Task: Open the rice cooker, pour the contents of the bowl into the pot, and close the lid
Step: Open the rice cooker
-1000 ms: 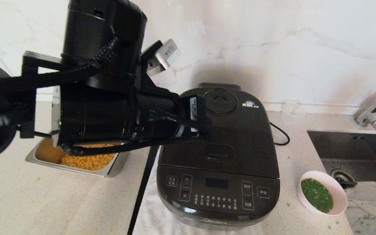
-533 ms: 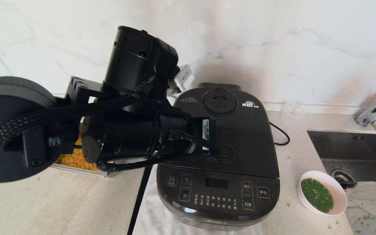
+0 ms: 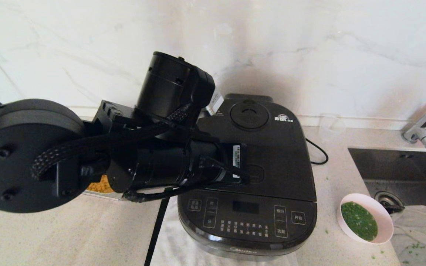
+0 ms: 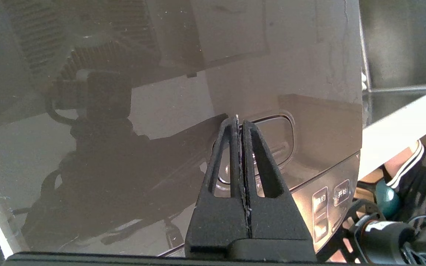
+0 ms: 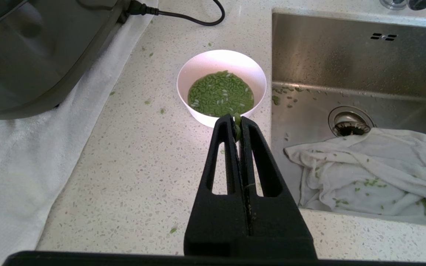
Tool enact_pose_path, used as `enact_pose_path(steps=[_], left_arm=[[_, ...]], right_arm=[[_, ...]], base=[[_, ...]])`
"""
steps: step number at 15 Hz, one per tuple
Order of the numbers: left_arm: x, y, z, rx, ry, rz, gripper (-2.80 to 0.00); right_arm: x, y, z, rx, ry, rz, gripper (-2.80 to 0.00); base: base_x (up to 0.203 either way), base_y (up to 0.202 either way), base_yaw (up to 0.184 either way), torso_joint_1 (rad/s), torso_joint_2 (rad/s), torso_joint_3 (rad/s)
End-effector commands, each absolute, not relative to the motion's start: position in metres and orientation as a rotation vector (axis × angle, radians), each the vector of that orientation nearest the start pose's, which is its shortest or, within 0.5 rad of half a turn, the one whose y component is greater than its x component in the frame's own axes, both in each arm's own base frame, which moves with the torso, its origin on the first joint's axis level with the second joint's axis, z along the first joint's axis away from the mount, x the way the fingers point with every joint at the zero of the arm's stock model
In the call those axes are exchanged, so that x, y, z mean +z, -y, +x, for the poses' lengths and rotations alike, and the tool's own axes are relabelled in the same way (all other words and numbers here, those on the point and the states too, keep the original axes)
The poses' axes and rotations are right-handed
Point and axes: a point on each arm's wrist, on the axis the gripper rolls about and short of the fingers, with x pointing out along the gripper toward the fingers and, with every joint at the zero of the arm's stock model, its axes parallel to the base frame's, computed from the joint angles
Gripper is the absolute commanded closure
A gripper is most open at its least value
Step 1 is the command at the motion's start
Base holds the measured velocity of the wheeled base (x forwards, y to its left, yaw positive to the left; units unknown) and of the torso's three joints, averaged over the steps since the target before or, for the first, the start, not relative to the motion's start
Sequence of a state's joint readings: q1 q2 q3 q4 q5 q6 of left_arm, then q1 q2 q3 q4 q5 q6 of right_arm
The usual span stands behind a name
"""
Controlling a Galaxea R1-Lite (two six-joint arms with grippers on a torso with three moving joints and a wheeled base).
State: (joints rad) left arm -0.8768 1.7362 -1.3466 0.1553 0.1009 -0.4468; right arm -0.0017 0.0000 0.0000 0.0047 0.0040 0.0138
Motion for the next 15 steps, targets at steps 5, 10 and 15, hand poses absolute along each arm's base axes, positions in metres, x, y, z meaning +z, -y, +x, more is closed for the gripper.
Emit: enact_pose_path(steps=[5, 10, 15], left_arm=[[0.237, 0.256, 0.215, -0.606, -0.656, -0.163, 0.0], [0.228, 0.259, 0.211, -0.569, -0.672, -0.15, 0.0], [0.226, 0.259, 0.212, -0.546, -0.653, -0.148, 0.0]], right_arm=[[0.075, 0.0, -0.023, 0.003, -0.006, 0.014, 0.0], [0.075, 0.0, -0.023, 0.003, -0.005, 0.014, 0.0], [0.075, 0.0, -0.023, 0.003, -0.006, 0.014, 0.0]], base=[[0.0, 0.0, 0.0, 0.0, 0.0, 0.0], [0.0, 0.0, 0.0, 0.0, 0.0, 0.0], [0.0, 0.0, 0.0, 0.0, 0.0, 0.0]])
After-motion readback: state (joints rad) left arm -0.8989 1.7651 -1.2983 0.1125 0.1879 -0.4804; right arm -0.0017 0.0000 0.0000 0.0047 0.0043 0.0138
